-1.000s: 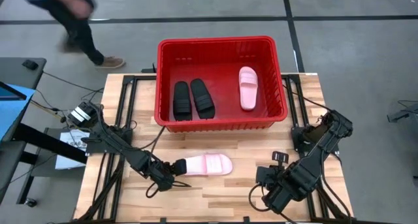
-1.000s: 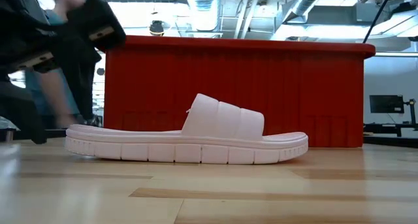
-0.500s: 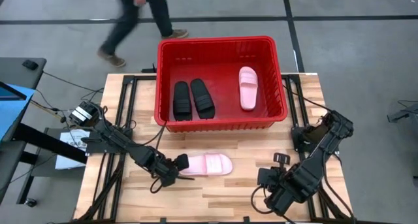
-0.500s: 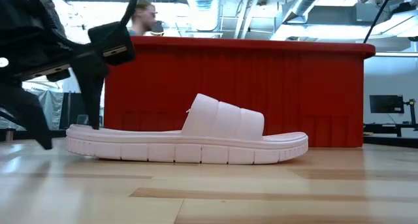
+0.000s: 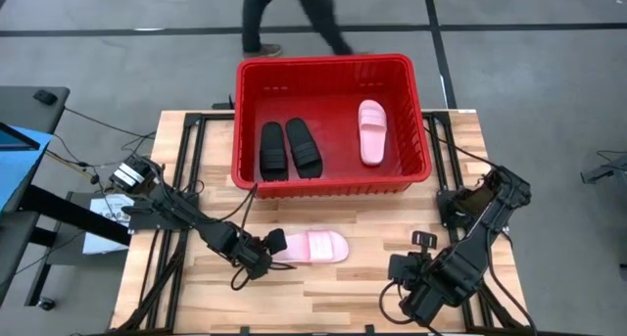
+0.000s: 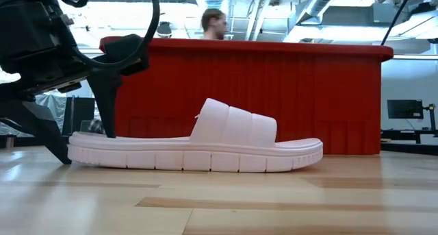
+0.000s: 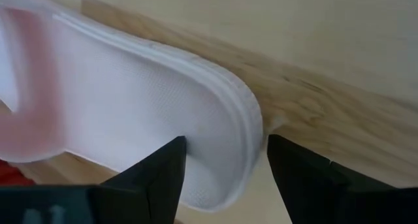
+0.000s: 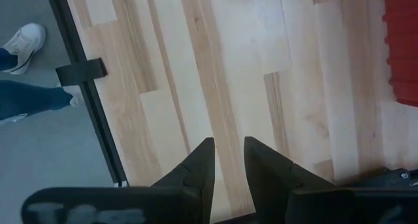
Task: Pick and place slides into bin
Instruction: Put the pink slide into the red container
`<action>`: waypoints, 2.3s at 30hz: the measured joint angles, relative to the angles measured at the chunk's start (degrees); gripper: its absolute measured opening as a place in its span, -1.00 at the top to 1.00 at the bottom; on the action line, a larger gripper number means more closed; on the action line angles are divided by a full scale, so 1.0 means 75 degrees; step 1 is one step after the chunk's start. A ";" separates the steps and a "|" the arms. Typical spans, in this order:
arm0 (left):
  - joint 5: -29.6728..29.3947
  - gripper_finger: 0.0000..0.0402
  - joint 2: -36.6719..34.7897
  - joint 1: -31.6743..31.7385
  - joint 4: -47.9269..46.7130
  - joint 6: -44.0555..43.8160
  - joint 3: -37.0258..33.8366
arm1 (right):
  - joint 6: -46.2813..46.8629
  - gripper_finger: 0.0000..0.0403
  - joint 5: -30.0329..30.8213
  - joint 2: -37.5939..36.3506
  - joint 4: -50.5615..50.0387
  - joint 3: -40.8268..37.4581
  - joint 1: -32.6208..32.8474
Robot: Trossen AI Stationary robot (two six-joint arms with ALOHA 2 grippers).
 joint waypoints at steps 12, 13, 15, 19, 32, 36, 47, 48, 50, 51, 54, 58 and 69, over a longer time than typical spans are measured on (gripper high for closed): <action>0.0212 0.84 0.0053 0.0014 0.0158 -0.0531 -0.0057 | 0.0259 0.63 0.0028 0.0000 0.0000 -0.0001 0.0175; 0.0160 0.85 0.0058 0.0009 0.0163 -0.0848 -0.0059 | 0.0341 0.63 0.0036 0.0000 0.0001 0.0000 0.0199; -0.0029 0.85 0.0073 -0.0006 0.0188 -0.1438 -0.0068 | 0.0433 0.63 0.0033 0.0000 0.0000 0.0000 0.0222; -0.0090 0.85 0.0092 -0.0006 0.0180 -0.2030 -0.0026 | 0.0555 0.63 0.0010 0.0000 0.0002 -0.0001 0.0349; -0.0198 0.88 0.0228 0.0008 -0.0355 -0.2926 0.1618 | 0.0510 0.63 -0.0163 0.0000 0.0001 0.0000 0.1182; -0.0039 0.88 0.0227 0.0014 -0.0654 -0.3010 0.2435 | -0.0035 0.63 -0.0191 0.0000 0.0000 -0.0001 0.1529; -0.1042 0.89 0.0204 -0.0551 -0.1178 -0.4035 0.5040 | 0.0183 0.63 -0.0182 -0.0564 -0.0003 0.0000 0.2857; -0.1290 0.89 0.0204 -0.0571 -0.1210 -0.4269 0.5250 | 0.0281 0.63 -0.0182 -0.0612 0.0000 0.0000 0.2941; -0.1947 0.89 0.0204 -0.0586 -0.1217 -0.4567 0.5660 | 0.0447 0.63 -0.0176 -0.0682 -0.0001 0.0000 0.3119; -0.2289 0.89 0.0202 -0.0583 -0.1208 -0.4613 0.5865 | 0.0522 0.63 -0.0171 -0.0714 0.0000 -0.0003 0.3206; -0.3113 0.89 0.0184 -0.0447 -0.1174 -0.4653 0.6399 | 0.0677 0.63 -0.0173 -0.0761 0.0000 -0.0001 0.3414; -0.3637 0.90 0.0184 -0.0032 -0.1200 -0.4949 0.7018 | 0.0759 0.63 -0.0162 -0.0761 0.0000 0.0000 0.3595; -0.4056 0.90 0.0184 0.1622 -0.1819 -0.4759 0.8041 | 0.0795 0.63 -0.0162 -0.0761 0.0000 -0.0003 0.3651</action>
